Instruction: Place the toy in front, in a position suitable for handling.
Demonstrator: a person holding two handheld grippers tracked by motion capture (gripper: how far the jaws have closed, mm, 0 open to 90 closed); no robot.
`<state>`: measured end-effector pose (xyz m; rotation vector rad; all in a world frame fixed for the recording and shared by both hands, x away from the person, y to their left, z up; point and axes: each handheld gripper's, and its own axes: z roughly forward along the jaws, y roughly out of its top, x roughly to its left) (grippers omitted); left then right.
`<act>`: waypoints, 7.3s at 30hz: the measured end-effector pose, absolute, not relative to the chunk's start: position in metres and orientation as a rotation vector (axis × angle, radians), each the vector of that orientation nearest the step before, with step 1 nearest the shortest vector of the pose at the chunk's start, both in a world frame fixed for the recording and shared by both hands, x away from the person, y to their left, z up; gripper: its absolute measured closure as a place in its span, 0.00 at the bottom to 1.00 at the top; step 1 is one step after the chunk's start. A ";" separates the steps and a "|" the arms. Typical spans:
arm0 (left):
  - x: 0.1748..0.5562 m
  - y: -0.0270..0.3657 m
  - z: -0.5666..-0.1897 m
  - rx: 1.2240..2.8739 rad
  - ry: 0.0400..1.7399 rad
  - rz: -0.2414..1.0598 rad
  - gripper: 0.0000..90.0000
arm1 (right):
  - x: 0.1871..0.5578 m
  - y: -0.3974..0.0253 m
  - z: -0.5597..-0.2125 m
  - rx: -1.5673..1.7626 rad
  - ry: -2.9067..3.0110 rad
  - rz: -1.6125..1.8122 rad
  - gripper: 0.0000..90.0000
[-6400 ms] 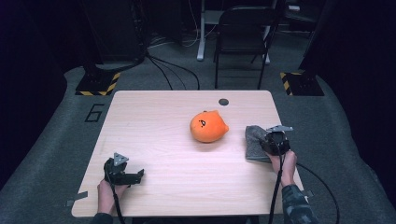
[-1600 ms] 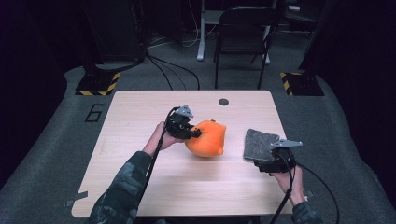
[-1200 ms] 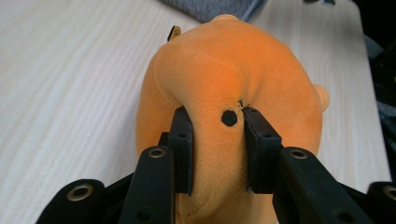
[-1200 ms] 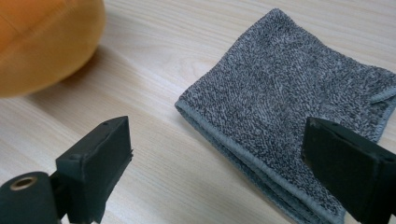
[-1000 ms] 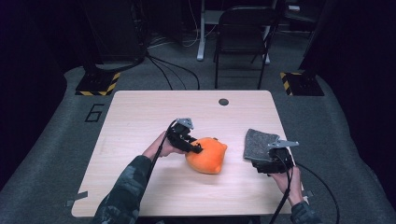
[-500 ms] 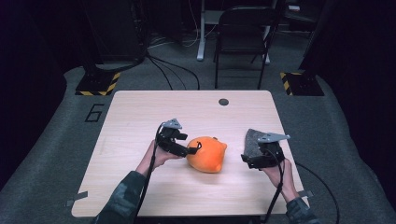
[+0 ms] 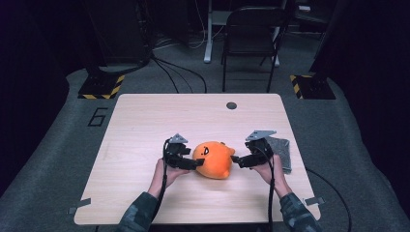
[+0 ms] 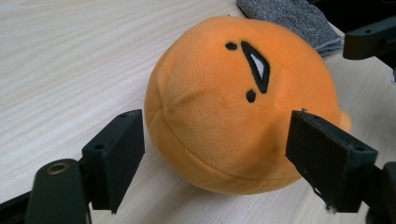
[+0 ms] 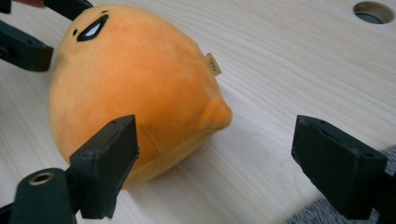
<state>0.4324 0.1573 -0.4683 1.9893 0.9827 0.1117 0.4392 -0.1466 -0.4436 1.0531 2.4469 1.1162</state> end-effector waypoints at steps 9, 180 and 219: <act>0.434 0.153 -0.476 2.026 0.965 0.113 0.43 | 0.458 -0.132 -0.459 1.017 2.575 1.190 0.36; 0.421 0.123 -0.415 2.219 0.700 0.453 0.88 | 0.436 -0.109 -0.387 0.960 2.433 1.073 0.92; 0.489 0.115 -0.445 2.530 0.408 0.258 0.79 | 0.421 -0.103 -0.456 1.290 2.262 1.118 0.80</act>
